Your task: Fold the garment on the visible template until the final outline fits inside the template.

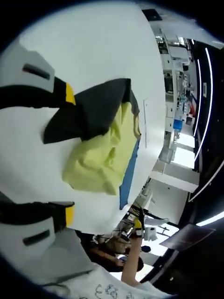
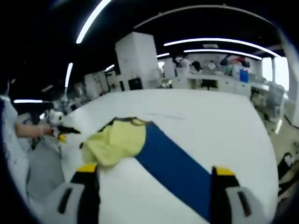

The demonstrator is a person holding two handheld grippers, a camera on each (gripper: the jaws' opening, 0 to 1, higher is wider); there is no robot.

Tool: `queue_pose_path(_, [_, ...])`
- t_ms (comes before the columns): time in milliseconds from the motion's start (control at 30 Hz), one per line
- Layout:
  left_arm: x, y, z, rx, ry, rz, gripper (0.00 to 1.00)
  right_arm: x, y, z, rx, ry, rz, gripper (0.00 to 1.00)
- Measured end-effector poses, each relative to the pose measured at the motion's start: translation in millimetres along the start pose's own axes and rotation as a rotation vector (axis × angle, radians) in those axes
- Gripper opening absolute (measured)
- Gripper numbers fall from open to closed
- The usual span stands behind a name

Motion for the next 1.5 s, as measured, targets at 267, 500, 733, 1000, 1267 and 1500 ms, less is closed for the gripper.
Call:
queue_pose_path(267, [5.5, -3.0, 0.4, 0.02, 0.034, -0.057, 0.67, -0.4, -15.4, -1.7, -0.002, 0.029, -0.029, 0.99])
queue_pose_path(500, [18.1, -17.2, 13.8, 0.051, -0.021, -0.151, 0.47, -1.2, -17.4, 2.9, 0.024, 0.047, -0.034, 0.99])
queue_pose_path(733, [24.5, -19.5, 23.1, 0.141, -0.044, -0.19, 0.26, -4.5, -20.7, 14.5, 0.055, 0.047, -0.031, 0.99])
queue_pose_path(1000, [37.7, -10.8, 16.4, 0.257, -0.013, -0.203, 0.16, -8.2, -21.5, 20.1, 0.074, 0.049, -0.023, 0.99])
queue_pose_path(1267, [59.1, 4.1, 11.9, 0.294, -0.046, -0.158, 0.14, -10.6, -22.5, 24.9, 0.091, 0.054, -0.012, 0.99])
queue_pose_path(1500, [73.3, 5.3, 5.8, 0.284, -0.068, -0.161, 0.13, -15.5, -26.3, 32.0, 0.104, 0.037, -0.013, 0.99])
Point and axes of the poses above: the point that each gripper's makers call its tool centre point, and the gripper's own axes: x roughly forward along the fingers, y roughly to its right, z roughly out of its underside, the point moved 10 cm from there along -x, roughly backward along the fingers, and after that the axes turned 10 degrees about -z, right-handed, at the moved point
